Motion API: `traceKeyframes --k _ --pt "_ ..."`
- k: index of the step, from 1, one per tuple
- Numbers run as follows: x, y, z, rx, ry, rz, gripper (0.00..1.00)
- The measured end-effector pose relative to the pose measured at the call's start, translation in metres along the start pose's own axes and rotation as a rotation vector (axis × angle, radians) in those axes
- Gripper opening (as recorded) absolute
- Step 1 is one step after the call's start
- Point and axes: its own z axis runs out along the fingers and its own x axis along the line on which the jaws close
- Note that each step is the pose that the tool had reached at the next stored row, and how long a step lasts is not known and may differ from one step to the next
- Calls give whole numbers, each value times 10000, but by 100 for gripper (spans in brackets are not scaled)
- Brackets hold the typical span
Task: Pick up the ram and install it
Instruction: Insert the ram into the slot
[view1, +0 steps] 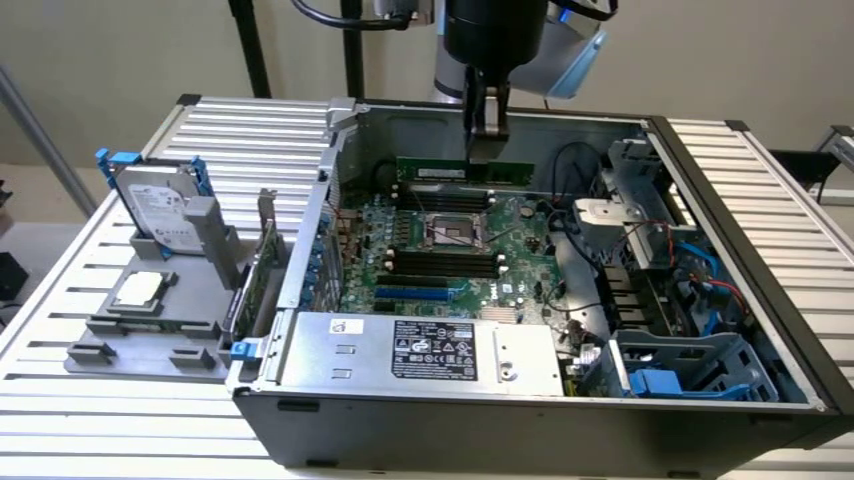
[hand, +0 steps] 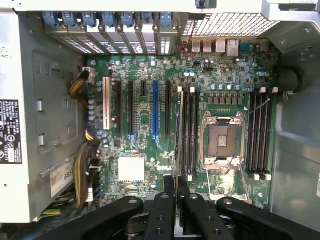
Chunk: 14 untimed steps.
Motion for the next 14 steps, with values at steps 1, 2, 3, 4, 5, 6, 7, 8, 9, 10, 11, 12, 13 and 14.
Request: traceKeyframes --k 1,2,3,4,5,6,7,8,9,10,11,12,13,14 --pt "0 1 8 -1 -57 3 14" --pt "0 1 20 0 -82 4 14" --pt "1 2 35 -1 -84 5 14" --pt "1 3 51 -5 -83 4 14" --pt "2 3 70 -7 -83 4 14" --pt "2 4 88 -8 -84 5 14" --pt "2 4 106 -10 -84 4 14" --pt "3 5 125 -12 -83 4 14" --pt "3 6 143 -14 -82 4 14" --pt "4 7 161 -14 -83 4 14" --pt "4 8 179 -16 -84 4 14" --pt "4 8 197 -19 -83 4 14" --pt "5 9 215 -20 -84 4 14" --pt "5 10 233 -24 -83 1 14"
